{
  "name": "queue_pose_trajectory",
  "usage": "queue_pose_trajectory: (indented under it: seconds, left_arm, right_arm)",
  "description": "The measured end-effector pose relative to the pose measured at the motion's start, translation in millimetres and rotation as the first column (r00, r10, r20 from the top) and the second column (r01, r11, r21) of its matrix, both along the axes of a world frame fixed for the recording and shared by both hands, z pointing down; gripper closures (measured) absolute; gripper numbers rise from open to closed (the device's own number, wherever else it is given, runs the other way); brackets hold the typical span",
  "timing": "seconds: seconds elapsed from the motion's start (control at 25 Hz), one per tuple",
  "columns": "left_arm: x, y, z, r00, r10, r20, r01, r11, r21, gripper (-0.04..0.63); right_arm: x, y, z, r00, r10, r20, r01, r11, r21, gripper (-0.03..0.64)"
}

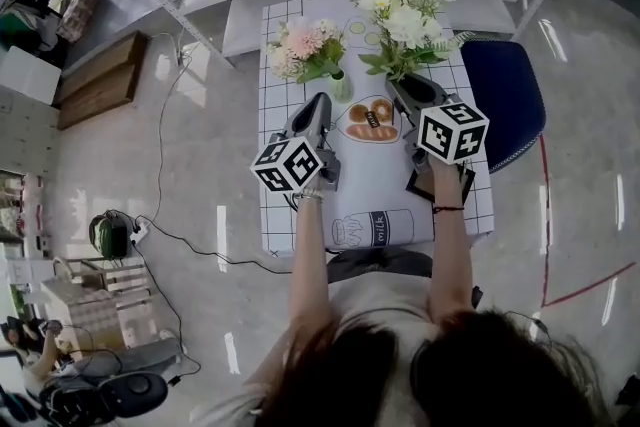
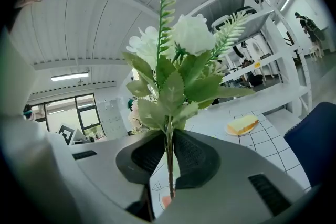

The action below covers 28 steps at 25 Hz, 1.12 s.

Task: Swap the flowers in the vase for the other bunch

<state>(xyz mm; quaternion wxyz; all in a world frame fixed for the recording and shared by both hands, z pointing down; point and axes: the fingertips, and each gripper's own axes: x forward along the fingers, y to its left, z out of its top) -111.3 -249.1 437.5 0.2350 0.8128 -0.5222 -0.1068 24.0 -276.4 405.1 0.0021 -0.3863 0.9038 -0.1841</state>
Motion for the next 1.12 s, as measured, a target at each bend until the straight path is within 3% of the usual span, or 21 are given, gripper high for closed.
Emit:
queue_pose_trajectory:
  seconds: [0.92, 1.12]
  left_arm:
    - [-7.4, -38.5, 31.5, 1.0, -0.015, 0.008, 0.016, 0.999, -0.037, 0.58]
    - [-9.5, -45.8, 34.3, 1.0, -0.025, -0.013, 0.025, 0.999, -0.032, 0.547]
  right_arm:
    - [2.2, -32.4, 11.8, 0.999, 0.051, 0.016, -0.05, 0.998, -0.037, 0.566]
    - [1.5, -38.5, 16.3, 0.999, 0.05, 0.015, -0.049, 0.998, -0.049, 0.566]
